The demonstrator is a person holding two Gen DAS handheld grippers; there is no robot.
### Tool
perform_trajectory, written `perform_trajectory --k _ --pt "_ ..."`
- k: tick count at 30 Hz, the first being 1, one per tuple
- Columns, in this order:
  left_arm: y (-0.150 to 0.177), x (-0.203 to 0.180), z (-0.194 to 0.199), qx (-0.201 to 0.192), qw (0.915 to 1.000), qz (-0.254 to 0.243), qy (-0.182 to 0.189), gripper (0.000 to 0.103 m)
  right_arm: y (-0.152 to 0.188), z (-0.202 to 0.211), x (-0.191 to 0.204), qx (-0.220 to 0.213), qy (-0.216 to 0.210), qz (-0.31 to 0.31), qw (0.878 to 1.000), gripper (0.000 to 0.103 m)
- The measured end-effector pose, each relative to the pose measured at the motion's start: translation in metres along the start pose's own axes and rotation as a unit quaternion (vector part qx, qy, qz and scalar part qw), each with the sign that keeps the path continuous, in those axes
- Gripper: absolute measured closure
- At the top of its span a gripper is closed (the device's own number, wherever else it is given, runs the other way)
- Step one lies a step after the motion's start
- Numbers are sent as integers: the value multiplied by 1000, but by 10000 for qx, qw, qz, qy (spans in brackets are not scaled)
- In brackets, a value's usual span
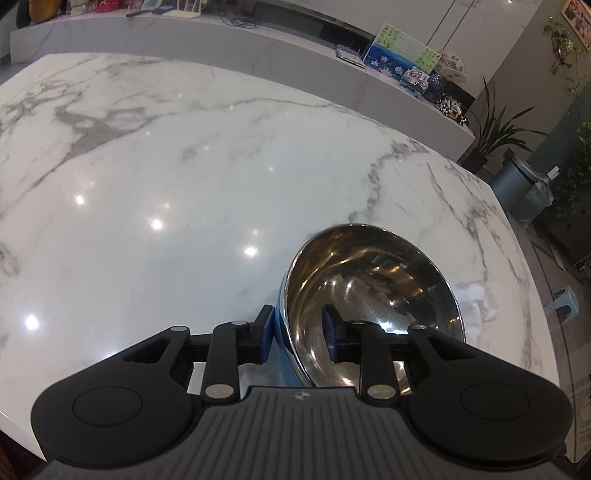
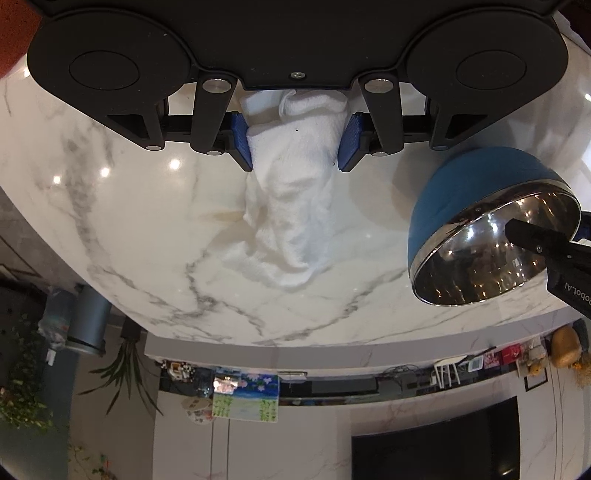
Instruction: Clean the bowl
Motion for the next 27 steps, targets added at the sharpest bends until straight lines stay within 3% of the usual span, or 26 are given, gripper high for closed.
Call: perform_trajectory --k 3,8,15,27 --pt "2 1 -2 72 10000 20 44 77 0 -1 4 -53 -37 84 9999 75" --pt "6 0 -3 161 9998 41 76 77 -3 -3 8 -58 -94 180 9998 84" --pt "8 0 -5 184 9998 23 78 79 -14 29 25 -602 -288 483 9966 84" --pt "7 0 -6 185 9998 38 113 82 -8 38 50 -564 -496 976 9924 84"
Point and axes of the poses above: each gripper's, at about its wrist camera, not at the fingertips, and z roughly against the way its jaws point, x to its left, y to its underside, the point moved 6 cm from there along -z, roughly the way its jaws point, and after that the axes turned 13 degrees about -z, right-handed, at the moved point
